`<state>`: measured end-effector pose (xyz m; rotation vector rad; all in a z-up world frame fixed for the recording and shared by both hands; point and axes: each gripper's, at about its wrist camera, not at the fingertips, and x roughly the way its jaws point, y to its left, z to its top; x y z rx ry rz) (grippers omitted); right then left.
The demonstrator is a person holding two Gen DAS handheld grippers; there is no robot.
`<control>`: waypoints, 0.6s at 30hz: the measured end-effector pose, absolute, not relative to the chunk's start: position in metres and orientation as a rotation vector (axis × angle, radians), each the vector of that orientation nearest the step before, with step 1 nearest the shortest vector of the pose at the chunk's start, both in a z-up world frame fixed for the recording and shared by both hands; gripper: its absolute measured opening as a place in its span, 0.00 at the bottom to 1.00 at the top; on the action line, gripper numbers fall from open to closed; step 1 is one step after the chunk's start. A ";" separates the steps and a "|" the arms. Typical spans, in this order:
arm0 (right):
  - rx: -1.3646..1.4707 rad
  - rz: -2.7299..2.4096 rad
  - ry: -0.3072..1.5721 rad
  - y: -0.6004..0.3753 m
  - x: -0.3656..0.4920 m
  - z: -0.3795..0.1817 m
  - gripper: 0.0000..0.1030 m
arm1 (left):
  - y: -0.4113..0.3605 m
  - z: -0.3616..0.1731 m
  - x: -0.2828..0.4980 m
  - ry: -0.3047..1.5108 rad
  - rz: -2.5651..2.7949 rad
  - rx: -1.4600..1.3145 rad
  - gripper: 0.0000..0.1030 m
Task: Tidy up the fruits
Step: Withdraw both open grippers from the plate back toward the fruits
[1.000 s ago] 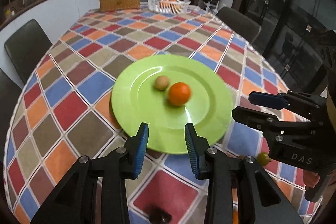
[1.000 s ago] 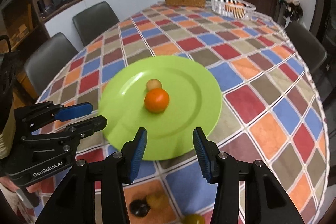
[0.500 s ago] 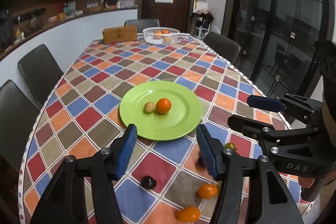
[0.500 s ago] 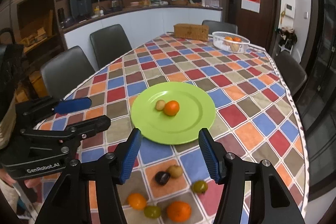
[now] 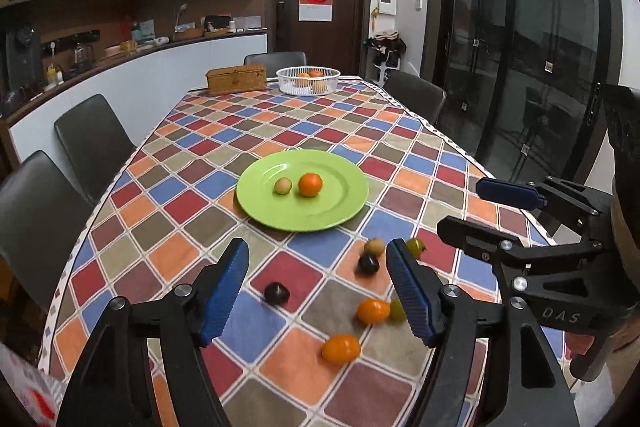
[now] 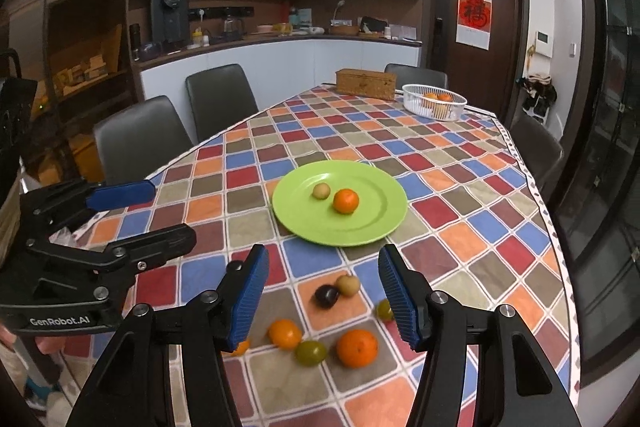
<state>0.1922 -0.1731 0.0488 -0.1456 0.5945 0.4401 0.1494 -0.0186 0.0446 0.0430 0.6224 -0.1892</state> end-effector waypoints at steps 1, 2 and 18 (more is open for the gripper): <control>-0.150 0.438 0.589 -0.174 0.186 0.046 0.63 | -0.019 0.043 0.144 0.620 -0.188 0.046 0.68; -0.156 0.437 0.583 -0.174 0.182 0.045 0.63 | -0.020 0.041 0.140 0.620 -0.187 0.048 0.68; -0.290 0.465 0.614 -0.165 0.144 0.008 0.63 | -0.025 0.001 0.106 0.642 -0.175 0.077 0.68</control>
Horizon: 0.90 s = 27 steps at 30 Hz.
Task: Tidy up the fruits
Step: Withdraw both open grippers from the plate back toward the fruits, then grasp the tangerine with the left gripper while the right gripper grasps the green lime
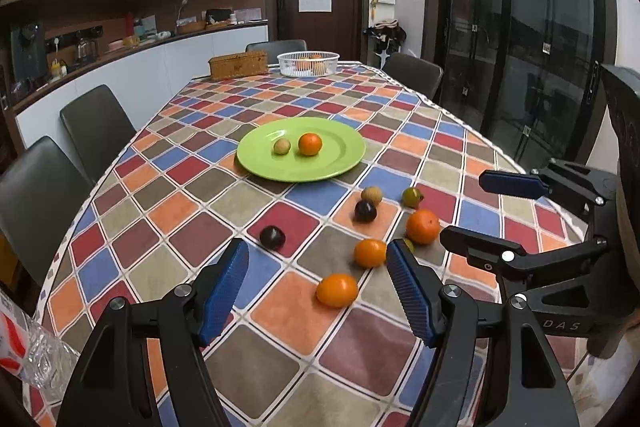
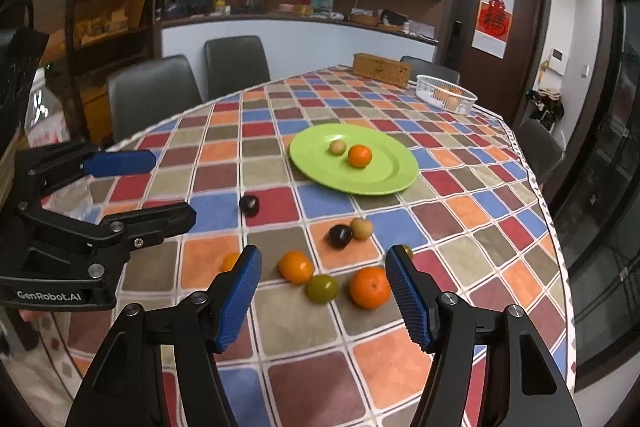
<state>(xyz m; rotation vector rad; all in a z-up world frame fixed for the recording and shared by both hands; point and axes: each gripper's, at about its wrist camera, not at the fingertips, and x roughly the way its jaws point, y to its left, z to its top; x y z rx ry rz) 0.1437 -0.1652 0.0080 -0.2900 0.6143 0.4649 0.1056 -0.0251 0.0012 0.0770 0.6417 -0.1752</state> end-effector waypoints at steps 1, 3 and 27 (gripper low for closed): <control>-0.297 0.467 0.615 -0.165 0.143 0.006 0.63 | -0.026 -0.001 0.105 0.640 -0.177 0.088 0.68; -0.319 0.471 0.614 -0.163 0.140 0.001 0.63 | -0.028 -0.006 0.103 0.640 -0.180 0.108 0.68; -0.394 0.514 0.743 -0.159 0.166 -0.058 0.54 | -0.041 -0.065 0.132 0.790 -0.239 0.171 0.65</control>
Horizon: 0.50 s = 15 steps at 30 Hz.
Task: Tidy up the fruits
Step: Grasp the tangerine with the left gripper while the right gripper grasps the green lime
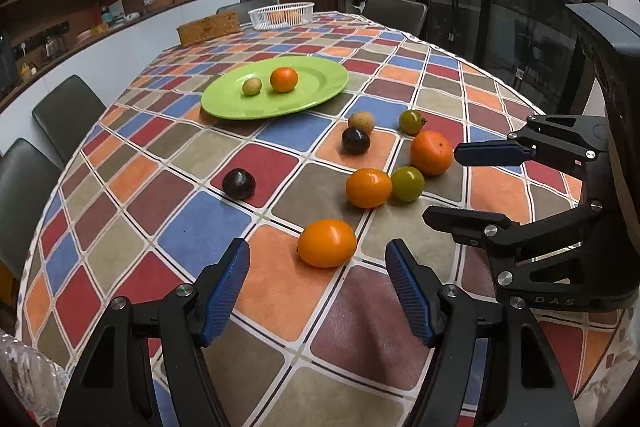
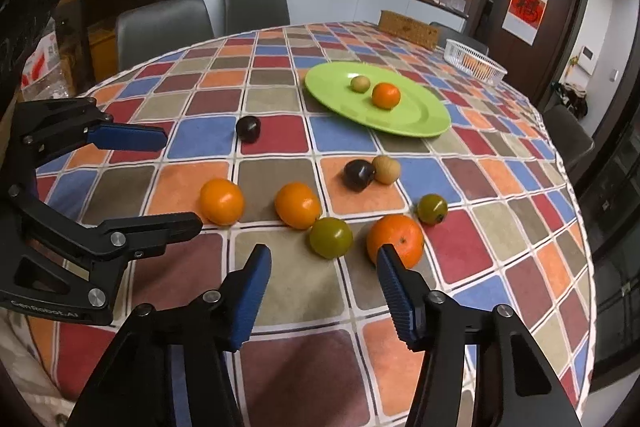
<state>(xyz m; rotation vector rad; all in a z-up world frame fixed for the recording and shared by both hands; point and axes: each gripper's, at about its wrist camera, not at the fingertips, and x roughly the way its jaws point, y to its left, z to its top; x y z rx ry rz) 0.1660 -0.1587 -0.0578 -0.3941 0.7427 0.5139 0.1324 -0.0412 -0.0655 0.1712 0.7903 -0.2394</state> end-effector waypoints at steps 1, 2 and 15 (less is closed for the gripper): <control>-0.394 0.513 0.747 -0.159 0.168 -0.059 0.52 | -0.041 -0.067 0.134 0.796 -0.241 0.170 0.64; -0.395 0.512 0.751 -0.158 0.169 -0.061 0.50 | -0.041 -0.069 0.135 0.800 -0.243 0.170 0.63; -0.365 0.531 0.791 -0.154 0.188 -0.074 0.42 | -0.041 -0.080 0.153 0.855 -0.279 0.110 0.48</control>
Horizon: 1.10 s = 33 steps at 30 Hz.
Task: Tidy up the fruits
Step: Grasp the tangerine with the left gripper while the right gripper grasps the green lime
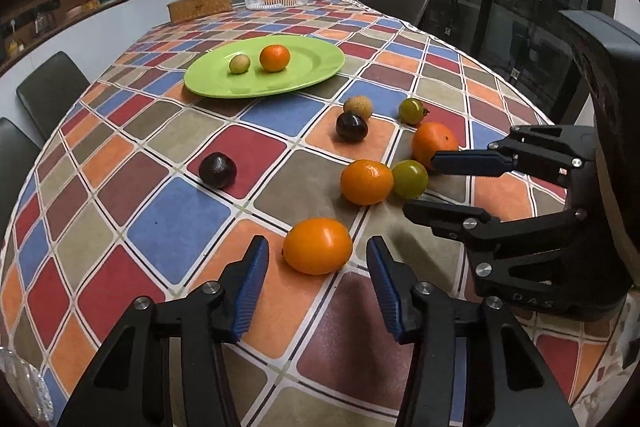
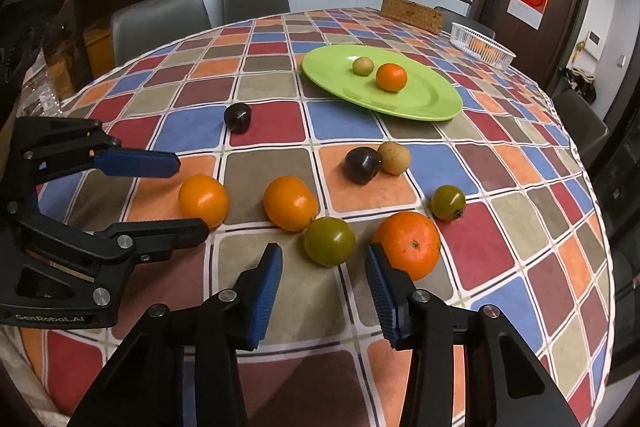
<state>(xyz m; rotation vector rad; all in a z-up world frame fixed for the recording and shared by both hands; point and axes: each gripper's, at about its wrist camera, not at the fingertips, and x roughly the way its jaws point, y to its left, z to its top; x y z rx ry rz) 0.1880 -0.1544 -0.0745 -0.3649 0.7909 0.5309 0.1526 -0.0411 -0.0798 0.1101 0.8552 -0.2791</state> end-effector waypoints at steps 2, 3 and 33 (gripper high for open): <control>-0.360 0.531 0.795 -0.154 0.190 -0.076 0.40 | -0.042 -0.081 0.155 0.862 -0.280 0.115 0.47; -0.358 0.529 0.796 -0.153 0.191 -0.077 0.40 | -0.043 -0.083 0.156 0.867 -0.280 0.118 0.45; -0.273 0.533 0.767 -0.160 0.185 -0.054 0.29 | -0.041 -0.054 0.147 0.791 -0.275 0.079 0.37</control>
